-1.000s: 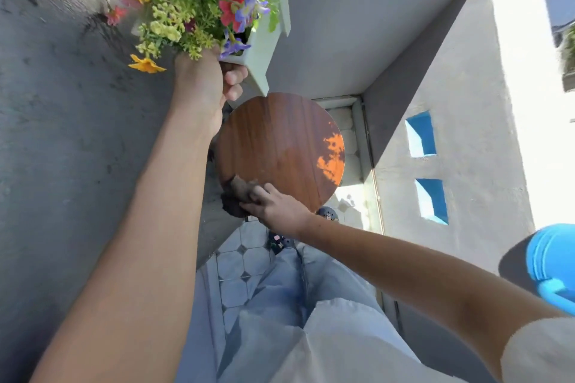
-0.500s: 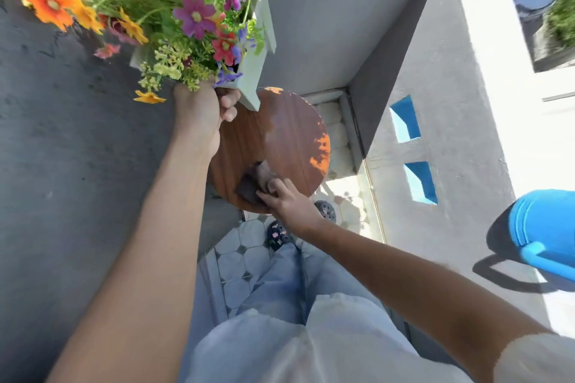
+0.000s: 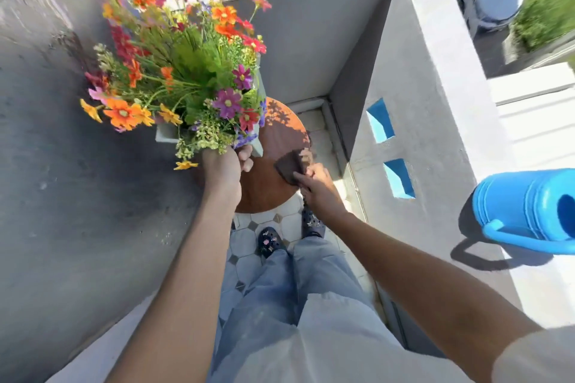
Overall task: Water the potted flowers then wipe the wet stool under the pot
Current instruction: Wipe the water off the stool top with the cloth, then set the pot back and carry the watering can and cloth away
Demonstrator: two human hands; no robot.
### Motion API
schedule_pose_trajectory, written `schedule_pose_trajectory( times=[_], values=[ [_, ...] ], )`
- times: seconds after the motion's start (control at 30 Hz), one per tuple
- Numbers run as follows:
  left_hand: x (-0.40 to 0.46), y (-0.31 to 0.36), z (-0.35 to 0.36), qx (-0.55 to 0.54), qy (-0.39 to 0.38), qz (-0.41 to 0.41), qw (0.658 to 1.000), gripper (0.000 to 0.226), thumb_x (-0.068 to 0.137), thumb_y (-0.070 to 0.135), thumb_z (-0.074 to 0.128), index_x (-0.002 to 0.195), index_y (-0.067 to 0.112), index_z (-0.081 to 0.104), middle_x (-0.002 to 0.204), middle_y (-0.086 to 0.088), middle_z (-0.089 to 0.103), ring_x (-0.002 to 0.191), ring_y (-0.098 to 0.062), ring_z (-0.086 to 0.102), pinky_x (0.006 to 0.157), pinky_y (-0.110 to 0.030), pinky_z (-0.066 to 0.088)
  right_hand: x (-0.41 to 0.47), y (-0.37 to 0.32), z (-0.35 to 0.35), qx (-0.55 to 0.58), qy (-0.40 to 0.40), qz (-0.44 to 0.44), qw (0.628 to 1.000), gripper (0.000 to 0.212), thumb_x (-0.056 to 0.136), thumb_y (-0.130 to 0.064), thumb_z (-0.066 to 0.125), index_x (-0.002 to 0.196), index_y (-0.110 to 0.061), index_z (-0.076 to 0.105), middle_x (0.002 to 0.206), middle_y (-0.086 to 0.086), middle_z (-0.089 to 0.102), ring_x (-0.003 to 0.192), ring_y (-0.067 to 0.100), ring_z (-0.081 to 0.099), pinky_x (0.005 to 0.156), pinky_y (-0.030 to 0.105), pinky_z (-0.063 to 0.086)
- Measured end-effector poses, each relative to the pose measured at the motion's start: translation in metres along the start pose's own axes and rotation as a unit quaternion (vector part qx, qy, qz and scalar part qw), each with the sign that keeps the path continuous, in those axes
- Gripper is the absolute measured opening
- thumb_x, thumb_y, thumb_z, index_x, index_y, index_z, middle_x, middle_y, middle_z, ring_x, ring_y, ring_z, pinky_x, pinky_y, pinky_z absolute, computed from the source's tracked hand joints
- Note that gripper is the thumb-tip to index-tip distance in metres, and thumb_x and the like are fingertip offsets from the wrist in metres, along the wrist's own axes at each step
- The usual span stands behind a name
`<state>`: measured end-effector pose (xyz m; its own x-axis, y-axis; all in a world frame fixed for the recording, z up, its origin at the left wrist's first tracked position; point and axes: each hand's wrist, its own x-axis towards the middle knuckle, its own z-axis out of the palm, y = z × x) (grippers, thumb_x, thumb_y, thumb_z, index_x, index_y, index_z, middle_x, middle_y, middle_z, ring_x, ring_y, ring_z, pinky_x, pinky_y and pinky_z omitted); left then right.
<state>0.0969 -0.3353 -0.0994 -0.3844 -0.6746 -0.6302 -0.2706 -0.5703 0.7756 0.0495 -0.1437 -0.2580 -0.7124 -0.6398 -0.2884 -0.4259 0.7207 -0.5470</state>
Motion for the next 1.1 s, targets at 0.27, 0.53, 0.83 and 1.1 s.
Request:
schedule_pose_trajectory(
  times=[0.27, 0.53, 0.83, 1.1],
  values=[
    [-0.027, -0.036, 0.010, -0.036, 0.002, -0.023, 0.999, 0.037, 0.096, -0.003, 0.018, 0.085, 0.014, 0.050, 0.069, 0.000, 0.048, 0.048, -0.011, 0.039, 0.042, -0.021, 0.028, -0.052, -0.023, -0.010, 0.187, 0.052, 0.154, 0.969, 0.026, 0.093, -0.009, 0.062, 0.116, -0.012, 0.073, 0.111, 0.010, 0.063, 0.102, 0.024, 0.061, 0.092, 0.033, 0.050],
    [-0.043, -0.079, 0.046, -0.150, 0.081, -0.087, 0.982, 0.039, 0.100, -0.005, 0.024, 0.079, 0.008, 0.053, 0.062, -0.007, 0.062, 0.037, -0.005, 0.059, 0.050, -0.019, 0.054, -0.069, -0.012, -0.089, 0.386, 0.071, 0.217, 0.894, 0.029, 0.090, -0.023, 0.063, 0.116, -0.016, 0.073, 0.101, 0.000, 0.061, 0.091, 0.017, 0.064, 0.083, 0.030, 0.049],
    [-0.064, -0.093, 0.063, -0.121, 0.087, -0.116, 0.982, 0.036, 0.100, -0.003, 0.026, 0.078, 0.006, 0.052, 0.067, -0.009, 0.060, 0.044, -0.013, 0.061, 0.047, -0.019, 0.053, -0.111, -0.019, -0.173, 0.399, 0.131, 0.176, 0.890, 0.029, 0.096, -0.015, 0.062, 0.123, -0.019, 0.070, 0.117, -0.004, 0.065, 0.110, 0.010, 0.062, 0.097, 0.022, 0.048],
    [-0.148, -0.089, 0.129, 0.174, -0.111, -0.051, 0.977, 0.014, 0.098, 0.018, 0.049, 0.092, 0.010, 0.057, 0.068, -0.005, 0.061, 0.043, -0.012, 0.054, 0.040, -0.020, 0.035, -0.158, -0.012, -0.275, 0.478, 0.261, 0.075, 0.835, 0.026, 0.094, -0.015, 0.065, 0.111, -0.032, 0.074, 0.116, -0.011, 0.071, 0.112, 0.002, 0.064, 0.100, 0.029, 0.050]
  ],
)
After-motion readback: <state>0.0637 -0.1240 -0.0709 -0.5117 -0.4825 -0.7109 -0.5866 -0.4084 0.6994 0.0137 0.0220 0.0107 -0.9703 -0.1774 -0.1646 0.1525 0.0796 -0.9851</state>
